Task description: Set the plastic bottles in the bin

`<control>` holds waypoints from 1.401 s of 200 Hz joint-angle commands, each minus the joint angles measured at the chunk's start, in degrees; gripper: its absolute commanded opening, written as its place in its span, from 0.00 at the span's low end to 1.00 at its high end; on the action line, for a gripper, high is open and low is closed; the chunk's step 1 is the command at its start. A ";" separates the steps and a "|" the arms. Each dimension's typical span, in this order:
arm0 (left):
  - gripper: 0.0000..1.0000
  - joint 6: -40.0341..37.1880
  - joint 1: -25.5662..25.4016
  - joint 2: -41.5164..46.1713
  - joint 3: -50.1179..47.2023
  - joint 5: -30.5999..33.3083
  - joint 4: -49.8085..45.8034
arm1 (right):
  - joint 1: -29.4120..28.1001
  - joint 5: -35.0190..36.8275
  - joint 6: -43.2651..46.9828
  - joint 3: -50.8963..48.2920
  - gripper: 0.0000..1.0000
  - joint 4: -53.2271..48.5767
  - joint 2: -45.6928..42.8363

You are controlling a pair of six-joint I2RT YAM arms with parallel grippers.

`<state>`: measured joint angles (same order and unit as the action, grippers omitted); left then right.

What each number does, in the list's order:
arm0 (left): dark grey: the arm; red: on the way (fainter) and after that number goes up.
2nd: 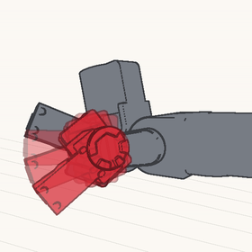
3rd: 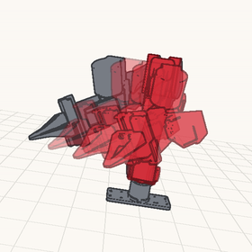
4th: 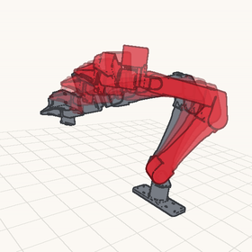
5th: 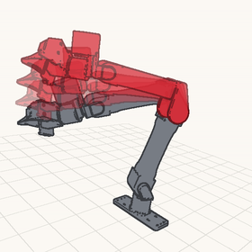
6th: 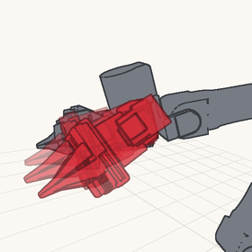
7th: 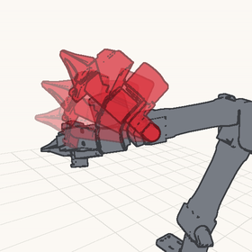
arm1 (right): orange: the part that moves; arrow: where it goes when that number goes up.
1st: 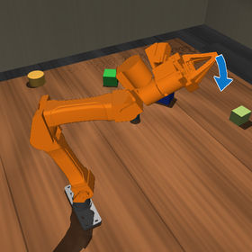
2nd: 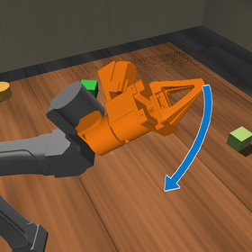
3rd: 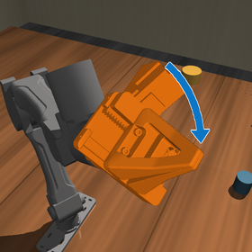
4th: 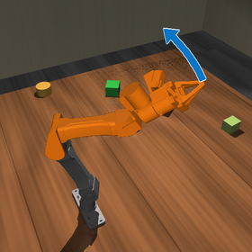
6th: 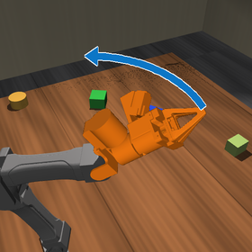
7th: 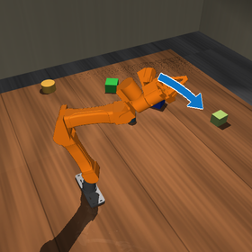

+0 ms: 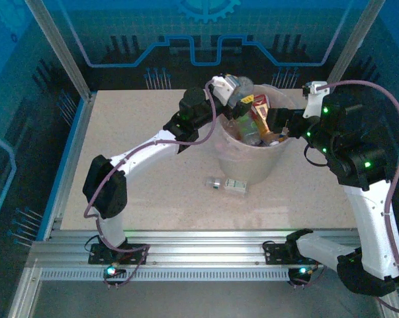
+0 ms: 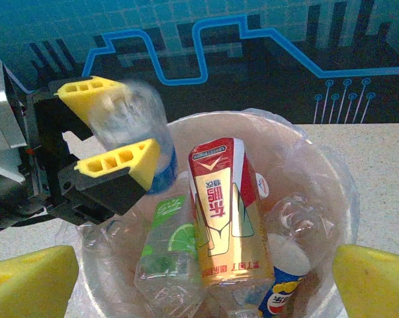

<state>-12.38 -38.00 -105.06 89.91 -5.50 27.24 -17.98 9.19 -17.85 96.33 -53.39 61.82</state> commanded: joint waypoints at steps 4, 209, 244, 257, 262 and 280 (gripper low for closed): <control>0.85 -0.09 -0.31 1.97 -0.82 -1.70 0.92 | -0.15 0.73 -0.72 -0.34 1.00 1.53 -0.48; 0.36 6.67 -0.06 -3.56 10.31 6.78 -12.26 | -0.02 1.08 -0.58 0.31 1.00 0.30 -0.39; 0.35 6.14 -0.02 -7.13 18.35 7.44 -24.62 | 0.05 1.10 -0.52 0.19 1.00 0.21 -0.05; 0.36 6.14 0.01 -8.54 20.41 6.59 -27.45 | 0.05 1.14 -0.61 0.11 1.00 0.21 0.01; 0.36 6.16 0.08 -8.91 21.06 6.28 -28.15 | 0.05 1.18 -0.61 0.10 1.00 0.21 0.05; 0.40 5.97 0.05 -10.64 23.41 5.55 -30.62 | 0.15 1.32 -0.60 -0.03 1.00 0.21 -0.03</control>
<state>-5.93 -38.15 -113.34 109.38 -0.43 4.23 -17.98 9.67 -18.02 96.31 -53.47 61.89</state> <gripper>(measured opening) 0.612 0.996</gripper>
